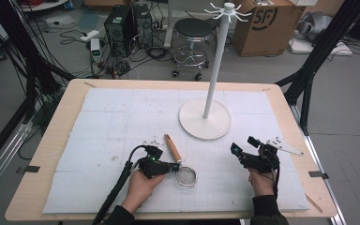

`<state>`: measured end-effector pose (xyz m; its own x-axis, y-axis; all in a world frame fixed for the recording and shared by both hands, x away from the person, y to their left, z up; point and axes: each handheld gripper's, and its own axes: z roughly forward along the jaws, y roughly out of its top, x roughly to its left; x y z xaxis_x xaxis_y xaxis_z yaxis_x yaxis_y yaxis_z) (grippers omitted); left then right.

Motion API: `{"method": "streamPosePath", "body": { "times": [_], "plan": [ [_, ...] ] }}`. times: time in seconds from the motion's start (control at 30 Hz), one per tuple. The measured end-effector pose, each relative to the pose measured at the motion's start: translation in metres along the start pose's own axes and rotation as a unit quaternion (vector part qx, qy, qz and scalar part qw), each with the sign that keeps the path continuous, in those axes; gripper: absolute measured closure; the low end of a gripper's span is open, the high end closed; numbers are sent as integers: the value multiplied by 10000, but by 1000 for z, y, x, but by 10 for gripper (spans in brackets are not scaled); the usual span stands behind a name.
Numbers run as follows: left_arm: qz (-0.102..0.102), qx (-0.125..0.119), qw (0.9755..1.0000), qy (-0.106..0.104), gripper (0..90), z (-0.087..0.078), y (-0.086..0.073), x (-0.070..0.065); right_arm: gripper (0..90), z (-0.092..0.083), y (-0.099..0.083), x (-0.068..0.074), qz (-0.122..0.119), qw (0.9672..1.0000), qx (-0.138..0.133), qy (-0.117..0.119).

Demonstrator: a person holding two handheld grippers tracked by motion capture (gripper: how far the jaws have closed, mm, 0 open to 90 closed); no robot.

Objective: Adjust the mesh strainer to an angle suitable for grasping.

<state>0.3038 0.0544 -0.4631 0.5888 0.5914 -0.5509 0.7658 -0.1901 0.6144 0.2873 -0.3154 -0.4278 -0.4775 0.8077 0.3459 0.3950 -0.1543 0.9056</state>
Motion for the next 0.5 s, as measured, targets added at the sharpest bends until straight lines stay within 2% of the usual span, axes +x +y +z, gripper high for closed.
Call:
{"method": "streamPosePath", "body": {
  "times": [0.5],
  "plan": [
    [-21,-53,10000,-59,899,11,3,-7,46,0,0,-1,12,10000,-31,11]
  ]
}}
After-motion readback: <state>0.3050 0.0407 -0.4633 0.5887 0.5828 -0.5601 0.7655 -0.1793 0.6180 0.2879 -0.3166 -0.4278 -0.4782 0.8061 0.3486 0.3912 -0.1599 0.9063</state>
